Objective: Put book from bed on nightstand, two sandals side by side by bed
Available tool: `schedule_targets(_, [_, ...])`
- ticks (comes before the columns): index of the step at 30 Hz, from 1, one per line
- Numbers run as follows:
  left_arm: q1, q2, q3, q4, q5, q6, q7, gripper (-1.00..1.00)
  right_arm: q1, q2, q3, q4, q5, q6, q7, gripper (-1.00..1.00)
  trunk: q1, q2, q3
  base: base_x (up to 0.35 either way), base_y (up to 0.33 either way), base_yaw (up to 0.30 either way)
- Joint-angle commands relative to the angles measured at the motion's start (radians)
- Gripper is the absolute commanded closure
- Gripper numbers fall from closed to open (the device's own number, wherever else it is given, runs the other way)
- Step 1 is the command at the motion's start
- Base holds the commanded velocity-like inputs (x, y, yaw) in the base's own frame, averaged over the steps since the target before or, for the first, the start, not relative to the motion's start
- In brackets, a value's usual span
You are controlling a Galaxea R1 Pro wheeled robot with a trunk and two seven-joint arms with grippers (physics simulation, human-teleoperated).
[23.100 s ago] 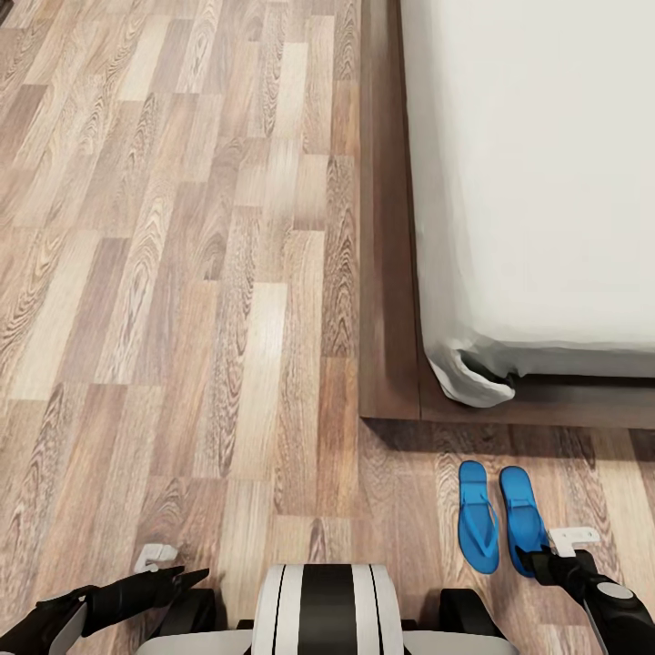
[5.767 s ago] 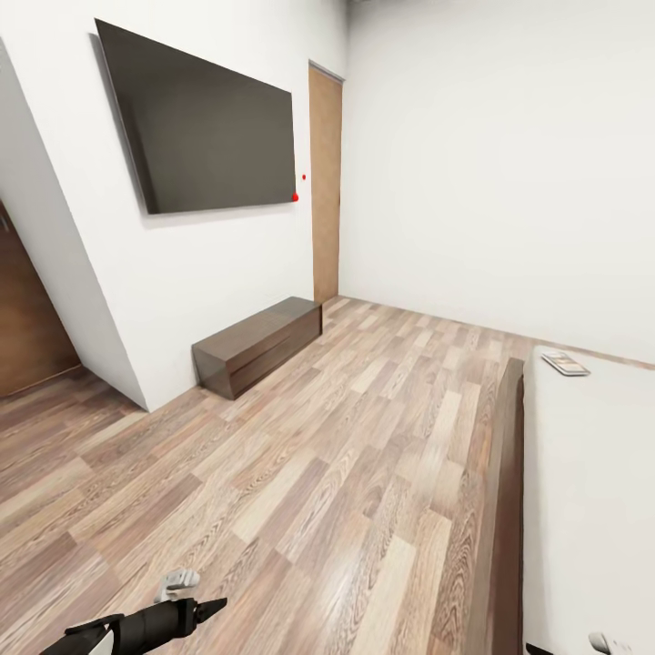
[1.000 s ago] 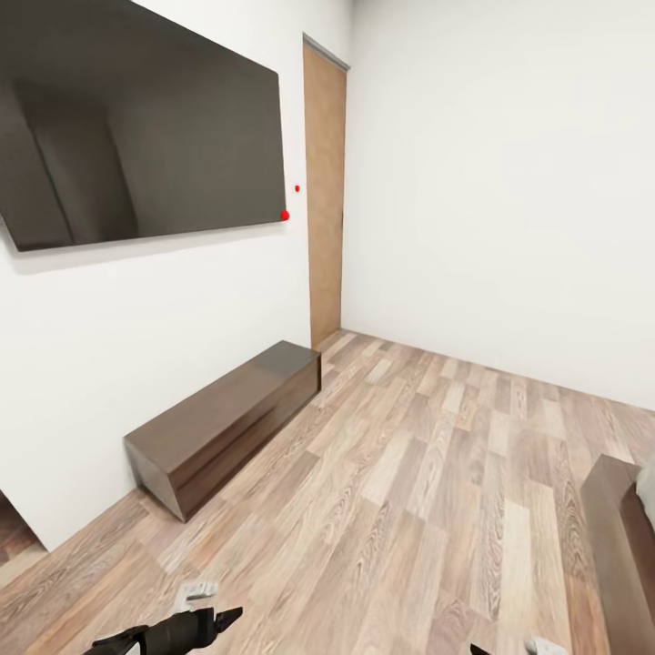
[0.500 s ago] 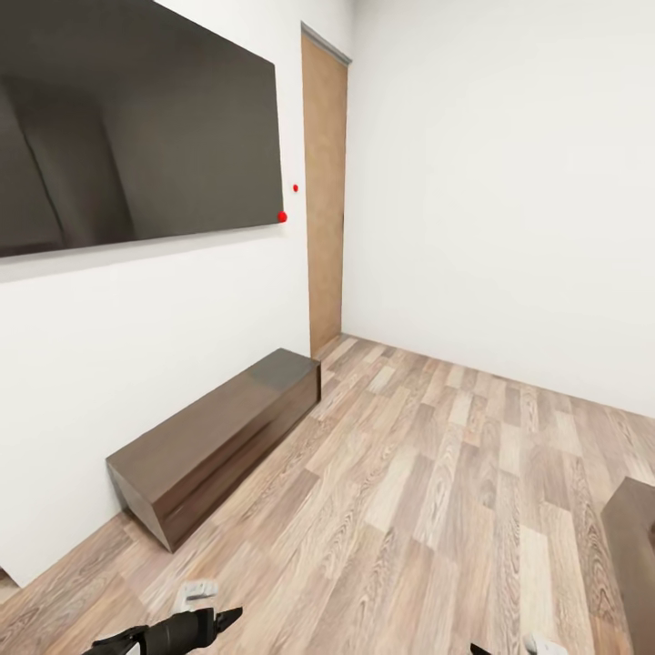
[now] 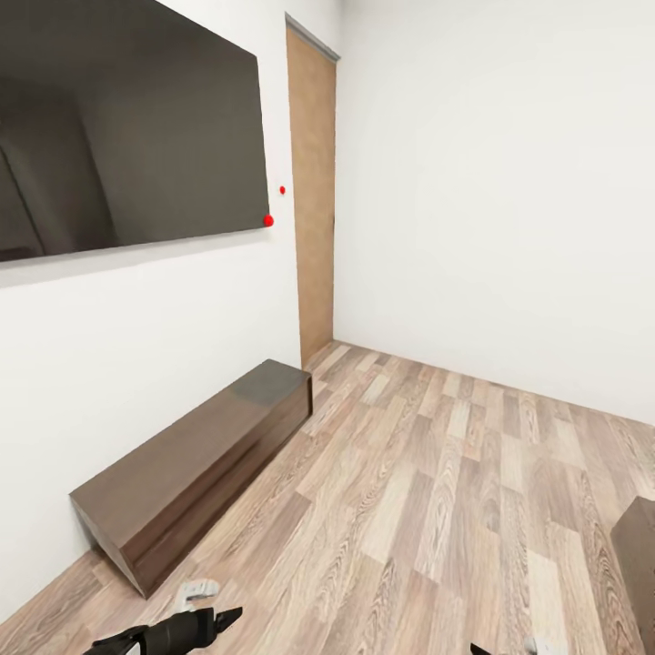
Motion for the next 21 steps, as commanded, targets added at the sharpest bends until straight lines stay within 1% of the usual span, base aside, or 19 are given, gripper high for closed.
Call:
schedule_targets(1, [0.0,0.0,0.004,0.0,0.001,0.002,-0.004,-1.0,-0.001,0.0,-0.005,0.001,0.003,-0.002,0.004,-1.0,0.001,0.0,0.0,0.334,0.0,-0.177])
schedule_targets(13, [0.0,0.0,0.004,0.0,0.001,0.002,-0.004,-1.0,-0.001,0.0,-0.005,0.001,0.003,-0.002,0.004,-1.0,0.001,0.0,0.011,0.334,0.0,-0.152])
schedule_targets(21, [0.0,0.0,0.004,0.0,0.001,0.002,-0.004,-1.0,-0.001,0.0,-0.005,0.001,0.003,-0.002,0.004,-1.0,0.001,0.0,0.012,0.334,0.0,-0.056])
